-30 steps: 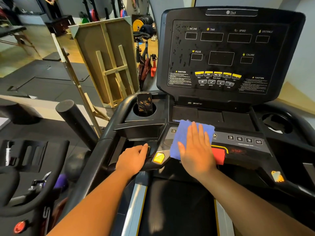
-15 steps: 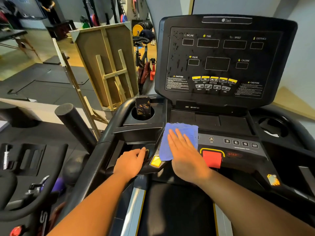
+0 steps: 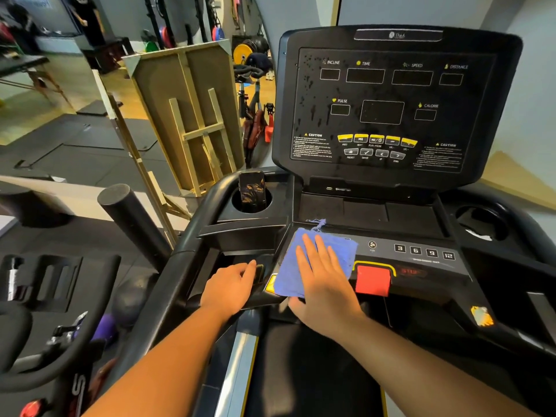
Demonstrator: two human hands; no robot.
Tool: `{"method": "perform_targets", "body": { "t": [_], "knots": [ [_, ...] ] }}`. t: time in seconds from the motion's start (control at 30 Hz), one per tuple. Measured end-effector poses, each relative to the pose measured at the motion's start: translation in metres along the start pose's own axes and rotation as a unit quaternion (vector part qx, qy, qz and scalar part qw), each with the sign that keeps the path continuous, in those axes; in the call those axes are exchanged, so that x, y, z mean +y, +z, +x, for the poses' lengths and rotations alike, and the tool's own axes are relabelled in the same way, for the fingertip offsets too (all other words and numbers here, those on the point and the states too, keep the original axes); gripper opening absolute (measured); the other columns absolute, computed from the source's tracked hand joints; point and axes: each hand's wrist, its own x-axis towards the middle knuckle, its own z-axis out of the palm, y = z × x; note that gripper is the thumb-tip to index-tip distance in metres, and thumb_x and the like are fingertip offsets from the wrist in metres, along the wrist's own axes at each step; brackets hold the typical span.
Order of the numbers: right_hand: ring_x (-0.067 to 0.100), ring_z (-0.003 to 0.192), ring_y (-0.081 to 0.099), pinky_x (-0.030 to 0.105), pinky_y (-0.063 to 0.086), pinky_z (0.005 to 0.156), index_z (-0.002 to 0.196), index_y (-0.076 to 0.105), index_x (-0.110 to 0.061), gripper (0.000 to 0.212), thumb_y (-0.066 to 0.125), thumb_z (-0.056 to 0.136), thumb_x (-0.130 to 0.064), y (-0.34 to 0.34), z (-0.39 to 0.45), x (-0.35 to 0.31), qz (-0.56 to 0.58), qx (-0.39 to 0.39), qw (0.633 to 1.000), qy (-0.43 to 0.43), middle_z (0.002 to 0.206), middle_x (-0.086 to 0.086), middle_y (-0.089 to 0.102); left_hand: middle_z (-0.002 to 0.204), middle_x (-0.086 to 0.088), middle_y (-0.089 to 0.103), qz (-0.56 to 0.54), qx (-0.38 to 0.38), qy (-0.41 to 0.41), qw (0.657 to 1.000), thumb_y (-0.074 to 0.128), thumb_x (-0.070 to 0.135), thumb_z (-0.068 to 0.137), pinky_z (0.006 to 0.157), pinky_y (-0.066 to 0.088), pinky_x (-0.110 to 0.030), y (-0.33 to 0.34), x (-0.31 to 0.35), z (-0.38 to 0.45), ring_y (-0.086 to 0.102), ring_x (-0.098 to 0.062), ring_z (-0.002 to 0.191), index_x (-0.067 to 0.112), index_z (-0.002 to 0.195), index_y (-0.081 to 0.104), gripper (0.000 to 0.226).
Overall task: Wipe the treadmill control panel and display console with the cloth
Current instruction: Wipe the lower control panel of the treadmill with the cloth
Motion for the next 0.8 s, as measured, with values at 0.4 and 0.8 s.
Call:
{"method": "perform_targets", "body": {
  "t": [0.4,0.8],
  "knots": [
    [0.042,0.145,0.034,0.051,0.02,0.116,0.146,0.046,0.001,0.09,0.064,0.058,-0.01,0.009,-0.013,0.004,-0.046,0.017,0.995,0.084,0.155,0.02,0.04,0.09,0.005,0.075,0.001,0.004,0.008,1.0,0.03,0.051,0.107,0.064,0.043,-0.025,-0.001,0.0,-0.002,0.064,-0.008,0.078,0.027,0.096,0.074,0.051],
    [0.04,0.148,0.023,0.048,0.01,0.12,0.148,0.039,0.002,0.096,0.062,0.057,-0.014,0.005,-0.02,0.026,-0.075,-0.019,0.994,0.078,0.155,0.022,0.039,0.086,0.005,0.074,-0.003,0.001,0.008,1.0,0.03,0.051,0.107,0.074,0.051,-0.032,-0.002,0.002,-0.002,0.065,-0.008,0.079,0.025,0.093,0.073,0.053]
  ]
}}
